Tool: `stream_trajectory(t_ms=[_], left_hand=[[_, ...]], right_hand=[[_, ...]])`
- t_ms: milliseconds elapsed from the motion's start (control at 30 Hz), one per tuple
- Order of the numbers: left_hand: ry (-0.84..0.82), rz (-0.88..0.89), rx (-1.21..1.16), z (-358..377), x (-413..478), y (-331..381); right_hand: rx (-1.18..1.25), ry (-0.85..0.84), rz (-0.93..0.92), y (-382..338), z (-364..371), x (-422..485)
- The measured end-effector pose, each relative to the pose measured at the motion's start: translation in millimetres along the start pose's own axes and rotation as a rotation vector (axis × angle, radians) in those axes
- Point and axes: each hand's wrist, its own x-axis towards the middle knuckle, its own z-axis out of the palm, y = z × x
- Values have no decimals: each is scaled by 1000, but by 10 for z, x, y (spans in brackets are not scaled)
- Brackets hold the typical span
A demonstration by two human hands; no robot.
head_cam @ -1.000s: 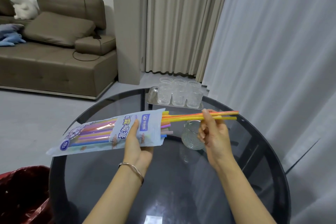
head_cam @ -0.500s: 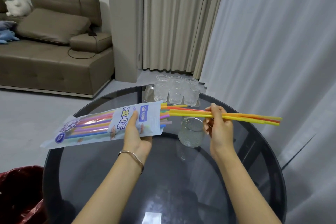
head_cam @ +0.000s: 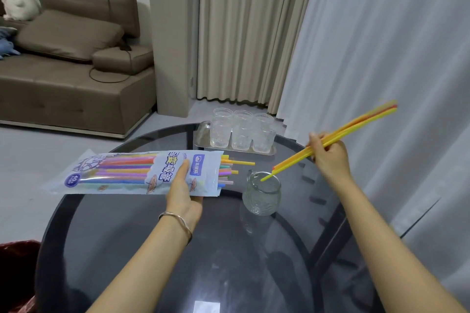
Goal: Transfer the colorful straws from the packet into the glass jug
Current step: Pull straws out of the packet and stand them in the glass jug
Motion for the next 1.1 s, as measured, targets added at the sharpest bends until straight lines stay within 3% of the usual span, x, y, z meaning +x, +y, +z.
stream_trajectory(t_ms=[100, 267, 633, 833, 933, 1000, 1100], left_hand=[[2, -1, 2, -10, 30, -35], [9, -16, 32, -39, 103, -52], [6, -48, 0, -38, 92, -57], [5, -34, -4, -2, 15, -57], [-7, -32, 5, 5, -32, -51], [-27, -29, 15, 22, -81, -65], [-71, -7, 64, 65, -184, -126]], right_hand=[[-136, -194, 54, 119, 213, 19], [-88, -453, 314, 296, 450, 0], [-42, -593, 455, 509, 582, -56], [28, -517, 529, 552, 547, -116], [-110, -300, 531, 419, 413, -207], [-211, -76, 397, 264, 325, -323], [79, 70, 287, -92, 328, -601]])
